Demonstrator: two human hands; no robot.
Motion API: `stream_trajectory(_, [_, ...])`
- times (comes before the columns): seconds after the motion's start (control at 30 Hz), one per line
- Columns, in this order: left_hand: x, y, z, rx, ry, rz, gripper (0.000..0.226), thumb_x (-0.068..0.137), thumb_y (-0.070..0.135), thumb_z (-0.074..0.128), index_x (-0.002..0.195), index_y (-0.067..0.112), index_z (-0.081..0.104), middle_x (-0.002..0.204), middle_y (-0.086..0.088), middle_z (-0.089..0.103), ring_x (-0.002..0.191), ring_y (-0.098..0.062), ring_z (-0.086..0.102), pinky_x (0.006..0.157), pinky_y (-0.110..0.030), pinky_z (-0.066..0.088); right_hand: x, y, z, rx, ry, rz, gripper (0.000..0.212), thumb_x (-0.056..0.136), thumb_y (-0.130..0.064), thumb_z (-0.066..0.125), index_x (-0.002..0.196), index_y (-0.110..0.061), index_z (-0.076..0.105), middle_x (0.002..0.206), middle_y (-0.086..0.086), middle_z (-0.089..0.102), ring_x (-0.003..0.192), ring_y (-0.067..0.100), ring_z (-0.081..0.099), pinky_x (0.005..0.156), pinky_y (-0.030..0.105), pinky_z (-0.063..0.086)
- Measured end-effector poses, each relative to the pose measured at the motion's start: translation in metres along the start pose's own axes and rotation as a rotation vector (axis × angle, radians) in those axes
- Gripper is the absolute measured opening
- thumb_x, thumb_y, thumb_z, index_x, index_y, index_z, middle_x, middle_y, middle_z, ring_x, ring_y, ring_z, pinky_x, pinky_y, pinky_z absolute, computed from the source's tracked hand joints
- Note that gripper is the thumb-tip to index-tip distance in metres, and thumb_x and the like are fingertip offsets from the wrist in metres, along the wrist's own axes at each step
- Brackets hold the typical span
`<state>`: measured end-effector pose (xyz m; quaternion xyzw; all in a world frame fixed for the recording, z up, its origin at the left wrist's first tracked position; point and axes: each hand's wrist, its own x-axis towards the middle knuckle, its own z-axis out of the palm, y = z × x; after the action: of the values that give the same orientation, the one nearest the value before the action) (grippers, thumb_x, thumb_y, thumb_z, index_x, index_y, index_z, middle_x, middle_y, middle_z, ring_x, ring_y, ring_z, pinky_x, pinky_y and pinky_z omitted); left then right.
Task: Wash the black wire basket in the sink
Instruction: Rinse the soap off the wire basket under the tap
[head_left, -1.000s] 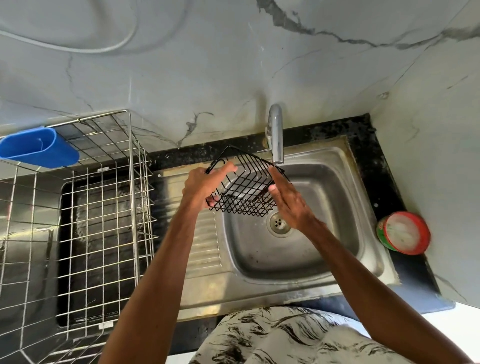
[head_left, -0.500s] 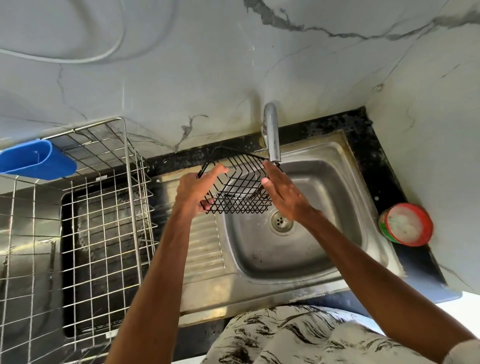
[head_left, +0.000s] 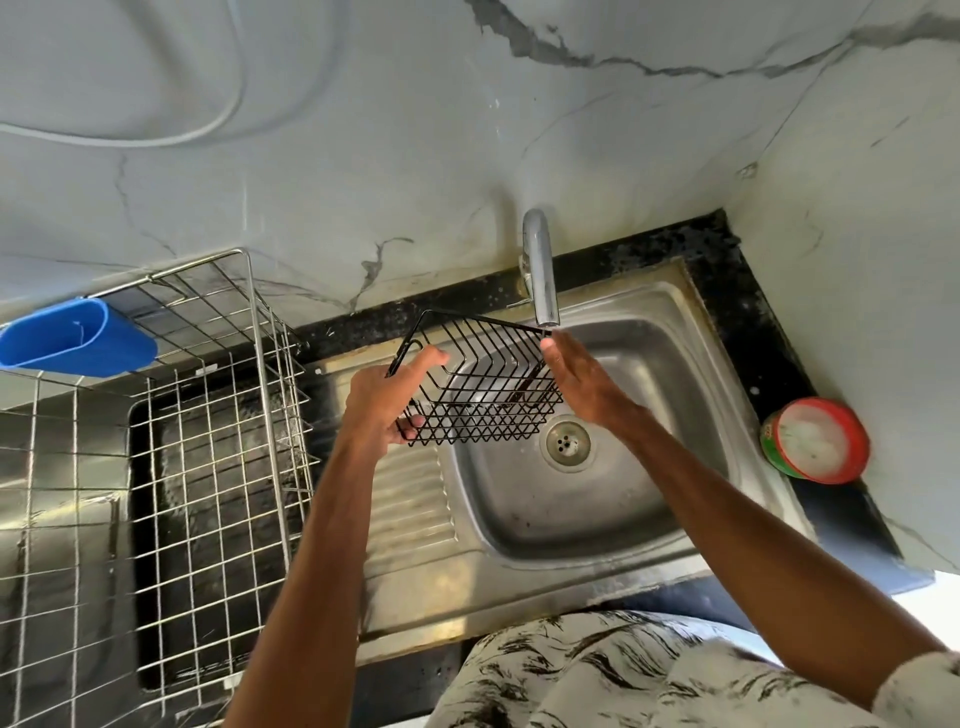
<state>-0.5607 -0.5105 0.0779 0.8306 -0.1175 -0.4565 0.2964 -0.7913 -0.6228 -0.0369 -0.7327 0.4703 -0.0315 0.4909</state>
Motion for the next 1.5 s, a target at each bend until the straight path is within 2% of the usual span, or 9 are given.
stream_trajectory(0.17, [0.003,-0.006,-0.007,-0.037,-0.016,-0.016,0.064,0.068,0.058,0.086,0.11,0.014,0.066,0.096,0.005,0.055,0.087,-0.028,0.072,0.081,-0.048,0.064,0.013,-0.004,-0.022,0.61,-0.142,0.34,0.07,0.097,-0.061,0.053,0.151,-0.018,0.041,0.162,0.016,0.027,0.143,0.04,0.036,0.103,0.053,0.05])
stream_trajectory(0.3, [0.009,-0.018,-0.016,-0.097,-0.085,-0.051,0.072,0.074,0.058,0.082,0.131,0.017,0.063,0.116,-0.006,0.061,0.096,-0.031,0.072,0.086,-0.049,0.063,0.017,0.0,-0.04,0.789,-0.154,0.397,0.063,0.082,-0.04,0.079,0.134,-0.011,0.061,0.143,0.012,0.045,0.11,0.025,0.055,0.093,0.057,0.056])
stream_trajectory(0.43, [0.013,-0.032,-0.011,-0.154,-0.155,-0.051,0.075,0.081,0.064,0.075,0.143,0.027,0.053,0.146,-0.016,0.048,0.116,-0.036,0.062,0.102,-0.056,0.054,0.011,-0.003,-0.057,0.664,-0.069,0.272,0.03,0.089,-0.022,0.074,0.105,0.003,0.069,0.114,0.013,0.068,0.115,0.033,0.064,0.076,0.045,0.063])
stream_trajectory(0.6, [0.011,-0.037,0.011,-0.227,-0.205,-0.019,0.078,0.092,0.073,0.057,0.156,0.033,0.039,0.16,-0.017,0.038,0.136,-0.04,0.048,0.111,-0.056,0.045,0.004,-0.002,-0.071,0.542,0.094,0.254,0.037,0.088,-0.027,0.077,0.101,0.006,0.071,0.092,0.01,0.078,0.103,0.048,0.067,0.068,0.047,0.064])
stream_trajectory(0.7, [0.011,-0.036,0.021,-0.214,-0.198,-0.004,0.07,0.099,0.068,0.048,0.159,0.033,0.036,0.164,-0.018,0.034,0.142,-0.039,0.044,0.115,-0.056,0.042,-0.003,0.001,-0.079,0.525,0.147,0.266,0.031,0.087,-0.027,0.079,0.095,0.002,0.073,0.088,0.009,0.078,0.096,0.035,0.073,0.066,0.049,0.064])
stream_trajectory(1.17, [0.009,-0.04,0.038,-0.119,-0.129,-0.014,0.068,0.106,0.062,0.038,0.158,0.017,0.039,0.158,-0.017,0.044,0.136,-0.038,0.05,0.116,-0.056,0.041,-0.011,-0.005,-0.08,0.435,0.193,0.31,0.032,0.079,-0.033,0.085,0.089,-0.004,0.077,0.091,0.012,0.077,0.086,0.028,0.075,0.067,0.055,0.063])
stream_trajectory(1.3, [0.008,-0.044,0.037,-0.069,-0.106,0.128,0.056,0.102,0.06,0.047,0.127,0.013,0.063,0.105,-0.011,0.067,0.102,-0.028,0.061,0.095,-0.041,0.051,-0.013,-0.013,-0.078,0.354,0.25,0.361,0.035,0.076,-0.033,0.086,0.091,-0.003,0.075,0.087,0.01,0.077,0.082,0.025,0.076,0.064,0.051,0.064])
stream_trajectory(1.33, [0.009,-0.045,0.038,-0.023,-0.07,0.169,0.054,0.103,0.056,0.05,0.128,0.01,0.064,0.122,-0.024,0.065,0.101,-0.027,0.063,0.095,-0.041,0.052,-0.013,-0.014,-0.078,0.334,0.254,0.375,0.037,0.075,-0.033,0.086,0.092,-0.002,0.075,0.086,0.009,0.077,0.082,0.024,0.076,0.064,0.05,0.064])
stream_trajectory(1.5, [-0.002,-0.041,0.053,0.191,0.214,0.377,0.06,0.095,0.04,0.073,0.141,0.007,0.054,0.138,-0.013,0.064,0.122,-0.028,0.062,0.105,-0.044,0.051,-0.016,-0.022,-0.073,0.129,0.332,0.35,0.062,0.05,-0.06,0.086,0.072,-0.006,0.062,0.073,0.004,0.068,0.072,0.025,0.074,0.054,0.051,0.062])
